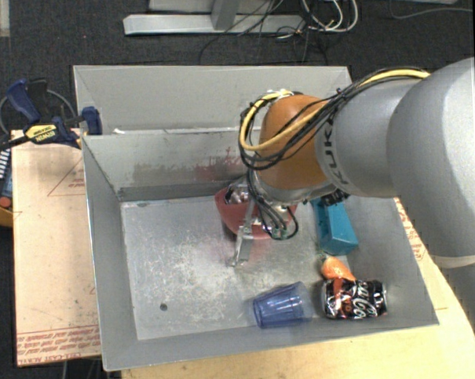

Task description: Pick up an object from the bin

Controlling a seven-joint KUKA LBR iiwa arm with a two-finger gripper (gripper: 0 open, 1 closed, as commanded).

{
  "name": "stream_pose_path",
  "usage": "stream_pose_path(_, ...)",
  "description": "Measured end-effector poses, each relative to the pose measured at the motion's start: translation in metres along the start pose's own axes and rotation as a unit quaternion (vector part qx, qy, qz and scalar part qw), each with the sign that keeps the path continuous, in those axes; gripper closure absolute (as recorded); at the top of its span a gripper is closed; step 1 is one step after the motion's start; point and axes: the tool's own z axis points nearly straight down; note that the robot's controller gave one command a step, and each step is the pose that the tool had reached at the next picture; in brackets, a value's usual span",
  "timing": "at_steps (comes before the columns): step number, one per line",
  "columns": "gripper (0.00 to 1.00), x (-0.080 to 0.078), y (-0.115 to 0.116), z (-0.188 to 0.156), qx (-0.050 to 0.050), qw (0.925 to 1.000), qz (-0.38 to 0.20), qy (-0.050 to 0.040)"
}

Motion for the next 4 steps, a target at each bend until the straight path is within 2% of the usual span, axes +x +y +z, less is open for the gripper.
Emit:
stream_pose_path(1,1.0,0.0794,-0.0175,0.0003,0.0,0.9922,0.125,0.0031)
stream_pose_path(4,1.0,0.0787,-0.0174,-0.0011,-0.001,0.9921,0.125,0.0019)
